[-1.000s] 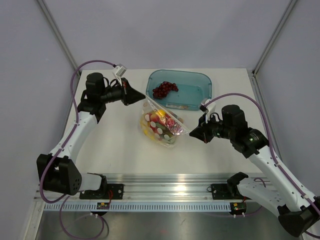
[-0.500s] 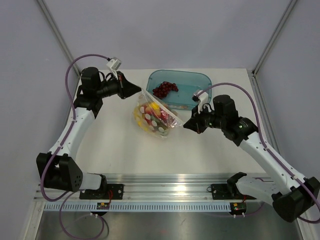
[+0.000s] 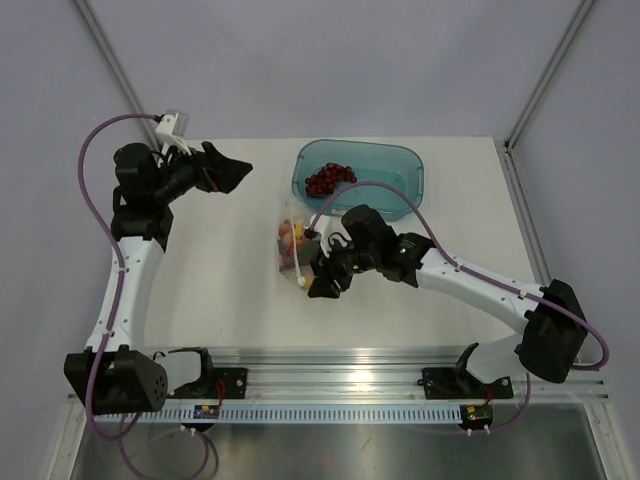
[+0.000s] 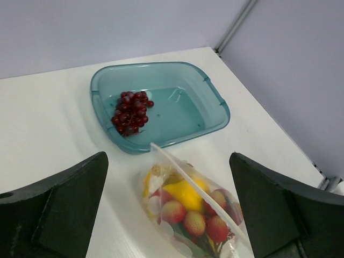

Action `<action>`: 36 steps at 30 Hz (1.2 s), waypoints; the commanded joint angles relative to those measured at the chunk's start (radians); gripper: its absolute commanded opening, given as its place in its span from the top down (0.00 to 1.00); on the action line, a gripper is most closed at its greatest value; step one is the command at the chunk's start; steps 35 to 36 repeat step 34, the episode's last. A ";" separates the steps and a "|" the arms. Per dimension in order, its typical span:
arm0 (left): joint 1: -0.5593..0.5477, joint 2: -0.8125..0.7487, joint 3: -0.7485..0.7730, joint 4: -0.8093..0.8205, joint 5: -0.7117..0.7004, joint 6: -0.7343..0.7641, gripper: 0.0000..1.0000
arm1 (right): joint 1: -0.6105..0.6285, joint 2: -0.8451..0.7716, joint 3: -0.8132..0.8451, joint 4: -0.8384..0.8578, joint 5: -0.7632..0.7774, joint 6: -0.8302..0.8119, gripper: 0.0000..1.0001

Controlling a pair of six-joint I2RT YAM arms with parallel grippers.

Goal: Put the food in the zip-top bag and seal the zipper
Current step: Place the zipper food storage bag at the center of the board, then reset both arms

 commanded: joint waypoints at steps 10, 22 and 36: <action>0.000 -0.081 0.117 -0.252 -0.163 -0.076 0.01 | 0.003 -0.316 -0.104 0.104 0.750 0.106 0.03; 0.000 -0.182 0.043 -0.390 -0.233 -0.029 0.01 | 0.003 -0.405 -0.090 -0.250 1.399 0.515 0.01; 0.000 -0.176 0.043 -0.431 -0.290 -0.003 0.01 | 0.005 -0.423 -0.104 -0.456 1.521 0.767 0.01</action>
